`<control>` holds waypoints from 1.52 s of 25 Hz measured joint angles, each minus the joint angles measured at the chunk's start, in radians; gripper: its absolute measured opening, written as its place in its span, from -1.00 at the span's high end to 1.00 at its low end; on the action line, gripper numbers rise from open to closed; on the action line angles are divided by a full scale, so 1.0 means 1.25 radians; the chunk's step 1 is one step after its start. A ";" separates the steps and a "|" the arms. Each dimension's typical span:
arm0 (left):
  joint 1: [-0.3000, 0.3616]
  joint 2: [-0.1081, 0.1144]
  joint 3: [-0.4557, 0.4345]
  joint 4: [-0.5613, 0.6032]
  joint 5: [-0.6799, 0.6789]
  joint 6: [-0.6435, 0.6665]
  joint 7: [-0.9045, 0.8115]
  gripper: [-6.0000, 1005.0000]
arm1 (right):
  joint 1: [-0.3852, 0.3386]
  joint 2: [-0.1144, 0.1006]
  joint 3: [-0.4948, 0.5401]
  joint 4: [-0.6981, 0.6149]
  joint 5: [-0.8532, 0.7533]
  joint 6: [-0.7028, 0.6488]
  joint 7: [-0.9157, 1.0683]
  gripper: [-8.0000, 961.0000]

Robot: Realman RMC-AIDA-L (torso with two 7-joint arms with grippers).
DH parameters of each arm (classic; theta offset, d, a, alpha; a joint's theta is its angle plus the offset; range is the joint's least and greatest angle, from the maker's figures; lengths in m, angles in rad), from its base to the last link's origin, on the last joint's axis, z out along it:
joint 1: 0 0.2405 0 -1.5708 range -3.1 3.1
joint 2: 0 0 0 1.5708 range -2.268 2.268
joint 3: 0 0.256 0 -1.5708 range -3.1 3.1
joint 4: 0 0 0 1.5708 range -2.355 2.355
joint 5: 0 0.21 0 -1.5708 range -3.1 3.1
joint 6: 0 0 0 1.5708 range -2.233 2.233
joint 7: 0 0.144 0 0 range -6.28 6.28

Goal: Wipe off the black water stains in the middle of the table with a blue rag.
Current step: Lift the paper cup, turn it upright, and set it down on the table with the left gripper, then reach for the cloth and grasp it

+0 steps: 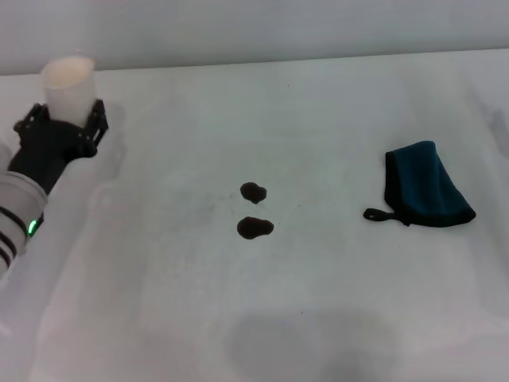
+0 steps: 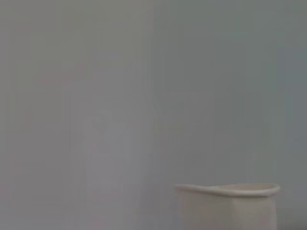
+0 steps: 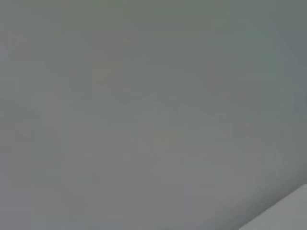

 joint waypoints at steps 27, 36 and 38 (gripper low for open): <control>0.068 -0.002 0.000 0.008 0.021 -0.101 0.009 -0.23 | -0.029 -0.001 -0.002 -0.023 0.000 0.031 0.020 -0.76; 0.090 -0.001 0.001 0.034 0.026 -0.100 0.035 -0.29 | -0.032 -0.001 -0.003 -0.020 -0.001 0.043 0.020 -0.76; 0.093 -0.002 0.001 0.037 0.026 -0.099 0.040 -0.32 | -0.032 -0.001 -0.003 -0.021 -0.001 0.046 0.020 -0.76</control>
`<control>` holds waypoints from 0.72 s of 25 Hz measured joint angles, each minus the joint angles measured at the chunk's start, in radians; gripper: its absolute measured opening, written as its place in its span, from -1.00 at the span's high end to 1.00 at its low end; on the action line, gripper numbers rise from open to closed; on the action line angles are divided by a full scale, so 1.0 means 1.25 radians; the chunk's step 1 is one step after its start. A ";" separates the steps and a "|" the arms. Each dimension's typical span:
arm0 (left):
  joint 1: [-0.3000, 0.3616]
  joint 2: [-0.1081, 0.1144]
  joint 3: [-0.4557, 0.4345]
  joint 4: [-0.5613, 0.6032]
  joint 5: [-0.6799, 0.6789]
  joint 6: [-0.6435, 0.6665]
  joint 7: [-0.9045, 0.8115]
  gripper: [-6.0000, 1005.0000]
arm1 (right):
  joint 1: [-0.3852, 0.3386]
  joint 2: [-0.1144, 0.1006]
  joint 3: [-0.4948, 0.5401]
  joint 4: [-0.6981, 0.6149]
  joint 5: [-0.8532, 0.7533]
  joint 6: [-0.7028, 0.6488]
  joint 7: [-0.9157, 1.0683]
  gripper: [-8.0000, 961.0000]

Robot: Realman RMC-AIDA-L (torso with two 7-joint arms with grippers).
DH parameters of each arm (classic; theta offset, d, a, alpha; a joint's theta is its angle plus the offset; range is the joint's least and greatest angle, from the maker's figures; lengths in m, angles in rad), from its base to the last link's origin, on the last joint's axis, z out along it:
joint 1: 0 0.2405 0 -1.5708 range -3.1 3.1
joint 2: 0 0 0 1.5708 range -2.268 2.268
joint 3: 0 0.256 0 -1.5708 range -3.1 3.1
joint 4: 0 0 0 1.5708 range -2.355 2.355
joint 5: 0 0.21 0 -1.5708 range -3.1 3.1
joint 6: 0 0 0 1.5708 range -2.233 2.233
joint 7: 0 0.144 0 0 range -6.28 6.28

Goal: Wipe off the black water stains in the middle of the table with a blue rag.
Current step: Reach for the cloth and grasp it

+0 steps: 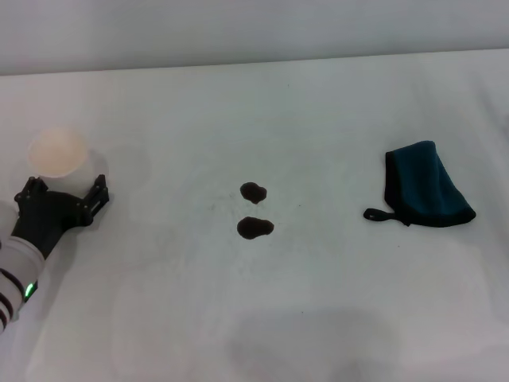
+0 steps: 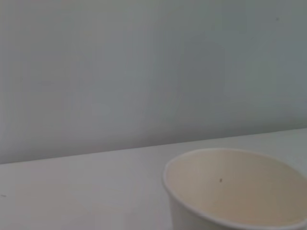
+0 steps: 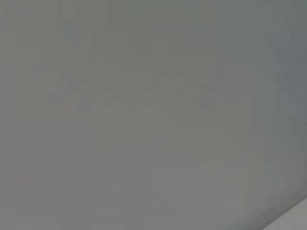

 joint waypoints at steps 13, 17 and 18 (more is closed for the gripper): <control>0.121 0.001 -0.001 0.069 0.001 0.171 0.088 -0.76 | -0.001 0.000 0.000 -0.005 0.000 0.004 0.001 -0.76; 0.161 0.001 -0.001 0.094 -0.001 0.198 0.087 -0.77 | 0.001 0.000 0.002 -0.014 0.000 0.004 0.003 -0.76; 0.169 0.000 -0.001 0.102 -0.003 0.209 0.087 -0.76 | 0.002 0.000 0.002 -0.016 0.000 0.004 0.009 -0.76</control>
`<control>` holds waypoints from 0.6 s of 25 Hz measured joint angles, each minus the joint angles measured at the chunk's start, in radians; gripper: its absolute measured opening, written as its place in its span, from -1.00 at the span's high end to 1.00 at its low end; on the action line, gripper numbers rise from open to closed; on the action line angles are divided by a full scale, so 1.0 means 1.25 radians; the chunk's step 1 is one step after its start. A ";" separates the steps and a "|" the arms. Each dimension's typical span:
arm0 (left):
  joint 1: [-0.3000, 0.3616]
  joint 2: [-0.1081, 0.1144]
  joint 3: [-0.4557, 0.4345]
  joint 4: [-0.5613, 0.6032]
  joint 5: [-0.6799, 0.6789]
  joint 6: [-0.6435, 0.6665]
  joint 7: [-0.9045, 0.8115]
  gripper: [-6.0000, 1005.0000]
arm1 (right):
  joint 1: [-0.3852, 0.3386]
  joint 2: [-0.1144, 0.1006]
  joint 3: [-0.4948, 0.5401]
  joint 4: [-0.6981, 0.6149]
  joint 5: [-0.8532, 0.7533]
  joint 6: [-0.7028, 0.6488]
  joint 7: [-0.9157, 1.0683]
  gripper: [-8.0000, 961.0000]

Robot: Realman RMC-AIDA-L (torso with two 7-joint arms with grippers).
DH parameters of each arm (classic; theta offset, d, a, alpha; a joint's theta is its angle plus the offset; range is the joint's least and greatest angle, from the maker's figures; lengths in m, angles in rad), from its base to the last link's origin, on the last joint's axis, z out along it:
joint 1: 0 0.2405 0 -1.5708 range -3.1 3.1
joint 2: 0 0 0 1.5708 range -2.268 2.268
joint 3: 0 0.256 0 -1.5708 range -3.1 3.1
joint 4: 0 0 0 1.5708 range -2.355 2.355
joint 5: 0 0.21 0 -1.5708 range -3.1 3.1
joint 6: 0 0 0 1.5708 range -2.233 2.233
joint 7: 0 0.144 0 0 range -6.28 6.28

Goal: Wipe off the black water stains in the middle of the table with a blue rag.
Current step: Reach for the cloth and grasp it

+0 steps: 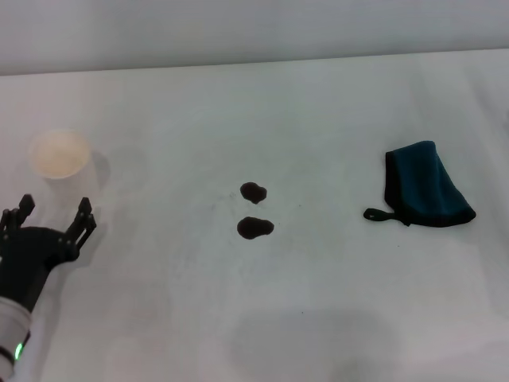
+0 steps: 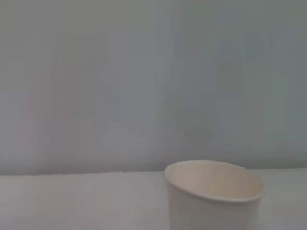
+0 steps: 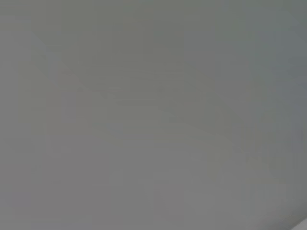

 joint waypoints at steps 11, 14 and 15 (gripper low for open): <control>0.082 0.006 -0.012 0.039 -0.038 0.083 -0.006 -0.76 | -0.011 -0.038 -0.269 -0.338 -0.306 -0.053 0.435 -0.74; 0.080 0.008 -0.012 0.023 -0.035 0.087 -0.017 -0.76 | -0.015 -0.052 -0.310 -0.500 -0.498 -0.101 0.597 -0.72; 0.078 0.008 -0.012 0.014 -0.032 0.088 -0.028 -0.76 | -0.015 -0.055 -0.315 -0.548 -0.561 -0.112 0.652 -0.72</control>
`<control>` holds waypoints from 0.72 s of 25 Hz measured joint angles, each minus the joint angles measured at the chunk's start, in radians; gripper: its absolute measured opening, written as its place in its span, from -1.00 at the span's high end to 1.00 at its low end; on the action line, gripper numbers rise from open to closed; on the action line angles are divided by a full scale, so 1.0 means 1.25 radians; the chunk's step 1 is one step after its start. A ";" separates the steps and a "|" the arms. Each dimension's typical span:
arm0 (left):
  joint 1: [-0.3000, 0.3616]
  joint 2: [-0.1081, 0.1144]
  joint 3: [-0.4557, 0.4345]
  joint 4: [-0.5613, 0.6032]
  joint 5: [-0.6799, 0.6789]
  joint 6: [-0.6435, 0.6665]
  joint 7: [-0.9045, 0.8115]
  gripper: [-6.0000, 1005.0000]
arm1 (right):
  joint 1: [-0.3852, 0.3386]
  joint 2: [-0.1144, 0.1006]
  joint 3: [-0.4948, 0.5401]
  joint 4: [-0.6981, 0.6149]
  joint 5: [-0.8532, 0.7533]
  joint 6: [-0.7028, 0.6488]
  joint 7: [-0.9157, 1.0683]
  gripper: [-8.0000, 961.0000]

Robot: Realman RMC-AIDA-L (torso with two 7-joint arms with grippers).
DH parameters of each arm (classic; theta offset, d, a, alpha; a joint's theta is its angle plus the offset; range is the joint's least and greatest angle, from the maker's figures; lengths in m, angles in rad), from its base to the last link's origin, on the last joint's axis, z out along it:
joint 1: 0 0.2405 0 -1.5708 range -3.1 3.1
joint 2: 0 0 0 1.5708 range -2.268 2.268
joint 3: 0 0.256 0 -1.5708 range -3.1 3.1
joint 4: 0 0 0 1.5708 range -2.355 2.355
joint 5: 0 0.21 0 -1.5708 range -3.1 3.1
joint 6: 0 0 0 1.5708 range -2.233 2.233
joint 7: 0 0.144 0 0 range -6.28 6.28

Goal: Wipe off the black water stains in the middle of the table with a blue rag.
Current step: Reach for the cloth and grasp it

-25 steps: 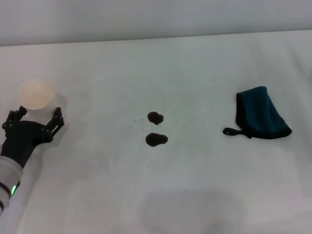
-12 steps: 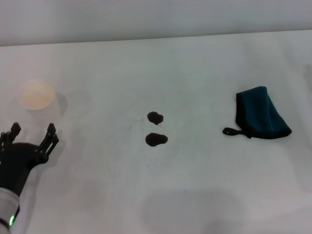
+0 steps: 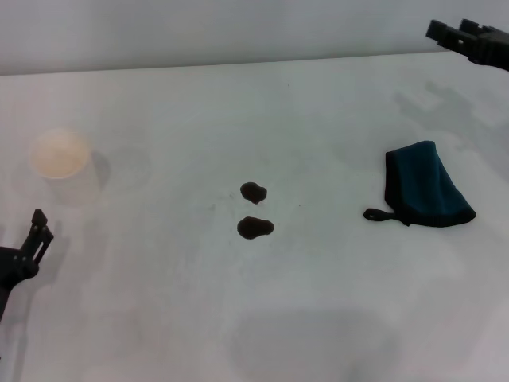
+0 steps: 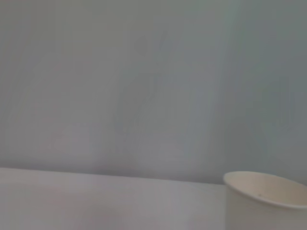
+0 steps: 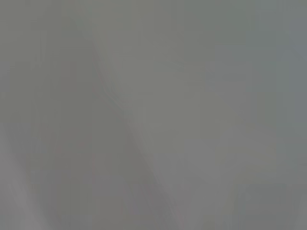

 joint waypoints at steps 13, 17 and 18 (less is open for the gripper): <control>-0.033 0.002 0.007 -0.057 0.010 0.027 -0.041 -0.76 | 0.005 0.045 -0.114 -0.860 -0.890 0.336 0.879 -0.67; -0.042 0.003 0.003 -0.058 0.008 0.042 -0.040 -0.76 | 0.023 0.046 -0.254 -0.924 -0.988 0.413 1.033 -0.66; -0.047 0.003 0.002 -0.058 0.008 0.042 -0.040 -0.76 | 0.026 0.046 -0.293 -0.913 -1.001 0.416 1.065 -0.65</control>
